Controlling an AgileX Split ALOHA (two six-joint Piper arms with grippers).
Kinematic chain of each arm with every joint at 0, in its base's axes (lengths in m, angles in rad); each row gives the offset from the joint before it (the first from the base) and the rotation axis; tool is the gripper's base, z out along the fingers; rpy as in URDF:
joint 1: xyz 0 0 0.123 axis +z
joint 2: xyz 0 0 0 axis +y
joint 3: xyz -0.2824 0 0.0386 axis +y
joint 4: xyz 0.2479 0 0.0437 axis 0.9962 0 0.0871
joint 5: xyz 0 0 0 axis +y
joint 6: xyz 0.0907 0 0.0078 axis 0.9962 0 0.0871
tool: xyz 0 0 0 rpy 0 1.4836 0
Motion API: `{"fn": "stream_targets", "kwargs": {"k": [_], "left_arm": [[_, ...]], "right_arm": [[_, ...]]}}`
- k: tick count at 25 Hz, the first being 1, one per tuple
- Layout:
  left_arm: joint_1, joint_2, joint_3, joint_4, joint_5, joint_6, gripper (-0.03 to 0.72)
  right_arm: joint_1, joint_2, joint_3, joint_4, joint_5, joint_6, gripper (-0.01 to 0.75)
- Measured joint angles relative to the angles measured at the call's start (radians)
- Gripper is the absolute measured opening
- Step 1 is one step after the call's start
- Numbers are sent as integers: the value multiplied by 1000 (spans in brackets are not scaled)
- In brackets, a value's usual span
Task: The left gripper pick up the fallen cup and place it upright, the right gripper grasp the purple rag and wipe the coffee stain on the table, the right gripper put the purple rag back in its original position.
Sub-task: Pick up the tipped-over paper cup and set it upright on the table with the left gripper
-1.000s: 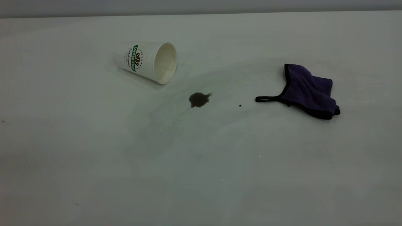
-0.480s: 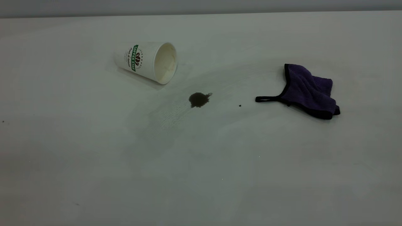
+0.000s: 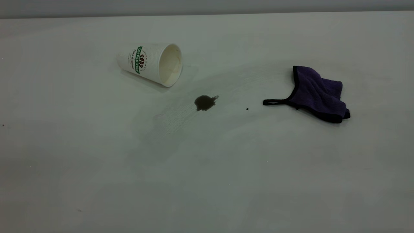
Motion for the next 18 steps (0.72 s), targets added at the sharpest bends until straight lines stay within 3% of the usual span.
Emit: {"fn": "stream_targets", "kwargs": {"k": [5,12,15,18], "left_arm": [[0,110,-24,1,-61,0,473],[0,587,-130,92,-252,1,483],[0,804,-223,97,-324,24,530],[-15,1017,-328,98,-368,60,623]], "right_arm": [[0,0,0,0,0,0,238],[0,0,0,0,0,0,238],[0,0,0,0,0,0,238],[0,0,0,0,0,0,238]]}}
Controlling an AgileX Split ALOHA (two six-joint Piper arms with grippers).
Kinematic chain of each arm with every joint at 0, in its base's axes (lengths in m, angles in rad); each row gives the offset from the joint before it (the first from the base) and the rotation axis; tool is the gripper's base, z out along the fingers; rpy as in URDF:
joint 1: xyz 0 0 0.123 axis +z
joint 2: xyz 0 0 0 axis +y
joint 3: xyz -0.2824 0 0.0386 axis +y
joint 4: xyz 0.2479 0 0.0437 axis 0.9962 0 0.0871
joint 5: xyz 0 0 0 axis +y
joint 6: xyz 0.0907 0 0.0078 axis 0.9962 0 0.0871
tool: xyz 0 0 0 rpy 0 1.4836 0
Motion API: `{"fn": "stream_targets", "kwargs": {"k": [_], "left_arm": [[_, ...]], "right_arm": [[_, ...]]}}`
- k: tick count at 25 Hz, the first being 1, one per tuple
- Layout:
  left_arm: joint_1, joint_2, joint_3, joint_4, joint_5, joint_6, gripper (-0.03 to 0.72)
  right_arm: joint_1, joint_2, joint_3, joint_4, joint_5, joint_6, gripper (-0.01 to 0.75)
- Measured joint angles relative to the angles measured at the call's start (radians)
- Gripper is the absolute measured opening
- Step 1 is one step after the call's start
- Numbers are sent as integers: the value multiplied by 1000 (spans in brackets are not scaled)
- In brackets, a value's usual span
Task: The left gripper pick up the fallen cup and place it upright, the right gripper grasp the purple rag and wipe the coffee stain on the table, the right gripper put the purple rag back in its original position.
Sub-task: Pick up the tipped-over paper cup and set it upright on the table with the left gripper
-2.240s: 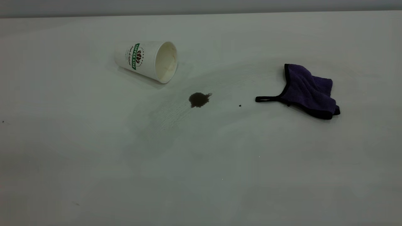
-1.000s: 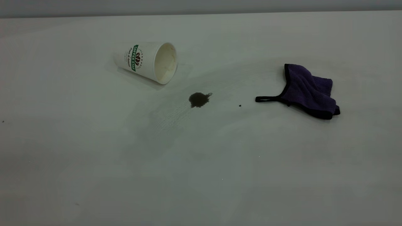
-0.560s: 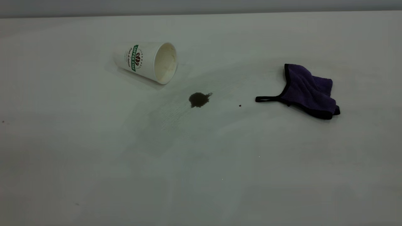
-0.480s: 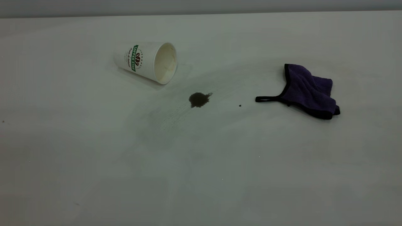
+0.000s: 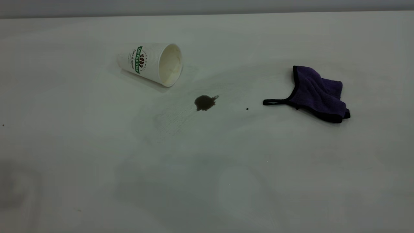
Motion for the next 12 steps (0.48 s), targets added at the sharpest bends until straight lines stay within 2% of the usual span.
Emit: {"fn": "stream_targets", "kwargs": {"k": [4,7,12], "left_arm": [[-99,240,-124,28,-33,5,702],[-221,419,-218,106,-53,-58,704],[-429,667,-363,339,-47,-294,702]], "right_arm": [[0,0,0,0,0,0,238],[0,0,0,0,0,0,238],[0,0,0,0,0,0,238]]}}
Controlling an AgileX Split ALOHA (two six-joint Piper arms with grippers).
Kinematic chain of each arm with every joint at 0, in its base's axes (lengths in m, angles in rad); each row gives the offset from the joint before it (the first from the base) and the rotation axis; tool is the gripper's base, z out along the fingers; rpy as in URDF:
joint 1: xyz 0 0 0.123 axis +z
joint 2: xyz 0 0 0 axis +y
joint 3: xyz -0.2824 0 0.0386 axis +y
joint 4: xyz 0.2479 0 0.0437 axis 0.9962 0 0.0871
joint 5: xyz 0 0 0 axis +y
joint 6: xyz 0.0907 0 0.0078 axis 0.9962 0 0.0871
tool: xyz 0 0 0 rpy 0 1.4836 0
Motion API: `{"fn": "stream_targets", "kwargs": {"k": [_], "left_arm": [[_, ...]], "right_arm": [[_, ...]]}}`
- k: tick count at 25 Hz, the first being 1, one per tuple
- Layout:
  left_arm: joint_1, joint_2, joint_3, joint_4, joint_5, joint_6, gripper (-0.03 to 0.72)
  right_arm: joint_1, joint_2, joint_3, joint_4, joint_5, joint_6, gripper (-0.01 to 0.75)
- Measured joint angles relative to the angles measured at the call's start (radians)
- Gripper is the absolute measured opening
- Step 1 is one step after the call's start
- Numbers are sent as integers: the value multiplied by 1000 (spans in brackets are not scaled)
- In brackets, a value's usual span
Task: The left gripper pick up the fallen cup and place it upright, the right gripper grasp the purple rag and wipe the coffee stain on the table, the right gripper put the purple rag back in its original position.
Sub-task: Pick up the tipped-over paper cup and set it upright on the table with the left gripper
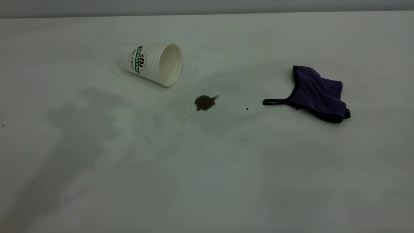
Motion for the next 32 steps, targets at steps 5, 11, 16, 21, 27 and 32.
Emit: {"fn": "stream_targets", "kwargs": {"k": [5,11,16,21,27,32], "left_arm": [[-155,224,-131,172,2,-178,697],[-251,481,-314,317,65,-285,688],[-282,677,-474,382,107,-314,681],[-289,811,-589,434,153,-323,676],[-289,913,-630,548,173,-346,669],[-266,962,-631,614,181,-364,636]], "right_arm": [[0,0,0,0,0,0,238],[0,0,0,0,0,0,238],[0,0,0,0,0,0,238],[0,0,0,0,0,0,238],[0,0,0,0,0,0,238],[0,0,0,0,0,0,238]]}}
